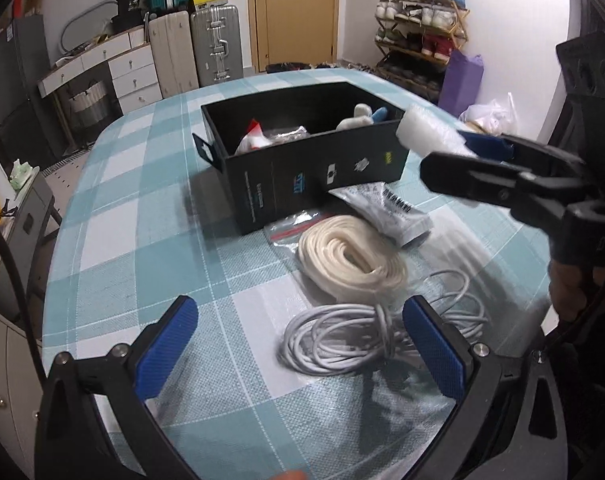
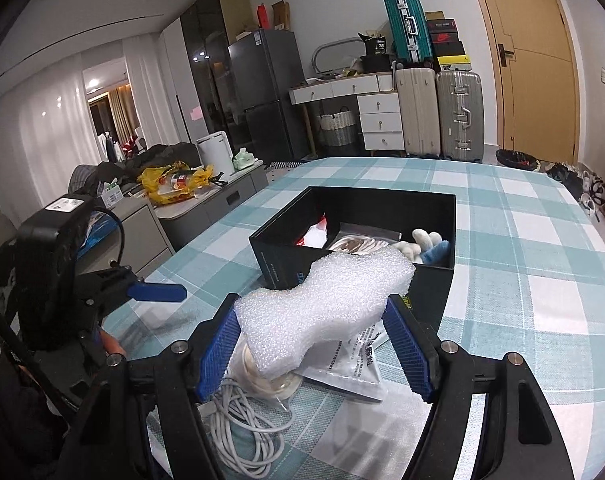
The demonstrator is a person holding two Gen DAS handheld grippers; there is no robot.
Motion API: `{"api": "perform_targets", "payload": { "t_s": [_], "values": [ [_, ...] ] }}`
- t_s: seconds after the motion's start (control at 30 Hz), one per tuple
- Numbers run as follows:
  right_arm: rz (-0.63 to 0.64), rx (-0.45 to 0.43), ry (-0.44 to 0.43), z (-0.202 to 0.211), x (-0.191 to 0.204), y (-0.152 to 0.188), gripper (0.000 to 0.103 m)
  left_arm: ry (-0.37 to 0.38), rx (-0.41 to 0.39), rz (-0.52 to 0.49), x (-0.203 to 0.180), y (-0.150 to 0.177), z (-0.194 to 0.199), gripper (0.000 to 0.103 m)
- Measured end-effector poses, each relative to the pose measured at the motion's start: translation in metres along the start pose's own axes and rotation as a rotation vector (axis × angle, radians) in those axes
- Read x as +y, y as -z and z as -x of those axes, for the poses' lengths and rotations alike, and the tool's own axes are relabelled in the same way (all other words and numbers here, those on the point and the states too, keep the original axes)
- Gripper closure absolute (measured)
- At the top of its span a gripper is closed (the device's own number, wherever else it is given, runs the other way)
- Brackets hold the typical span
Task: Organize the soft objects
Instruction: 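Grasp the coiled white cable with the left gripper while the right holds the foam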
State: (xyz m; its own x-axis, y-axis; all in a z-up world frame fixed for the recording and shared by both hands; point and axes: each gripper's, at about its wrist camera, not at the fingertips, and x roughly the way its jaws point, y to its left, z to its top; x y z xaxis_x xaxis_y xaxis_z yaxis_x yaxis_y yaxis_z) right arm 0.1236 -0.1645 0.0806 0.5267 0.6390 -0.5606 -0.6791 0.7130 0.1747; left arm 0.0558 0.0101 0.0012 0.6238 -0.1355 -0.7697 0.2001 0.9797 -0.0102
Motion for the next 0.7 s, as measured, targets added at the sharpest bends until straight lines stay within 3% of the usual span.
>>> {"api": "perform_targets", "payload": {
  "t_s": [0.43,0.7],
  "values": [
    [0.003,0.006,-0.004,-0.002,0.001,0.001,0.03,0.135,0.092,-0.016,0.005,0.01,-0.007,0.0],
    [0.002,0.006,-0.005,-0.002,0.002,0.001,0.03,0.192,0.096,-0.05,-0.004,0.016,-0.005,0.001]
  ]
}}
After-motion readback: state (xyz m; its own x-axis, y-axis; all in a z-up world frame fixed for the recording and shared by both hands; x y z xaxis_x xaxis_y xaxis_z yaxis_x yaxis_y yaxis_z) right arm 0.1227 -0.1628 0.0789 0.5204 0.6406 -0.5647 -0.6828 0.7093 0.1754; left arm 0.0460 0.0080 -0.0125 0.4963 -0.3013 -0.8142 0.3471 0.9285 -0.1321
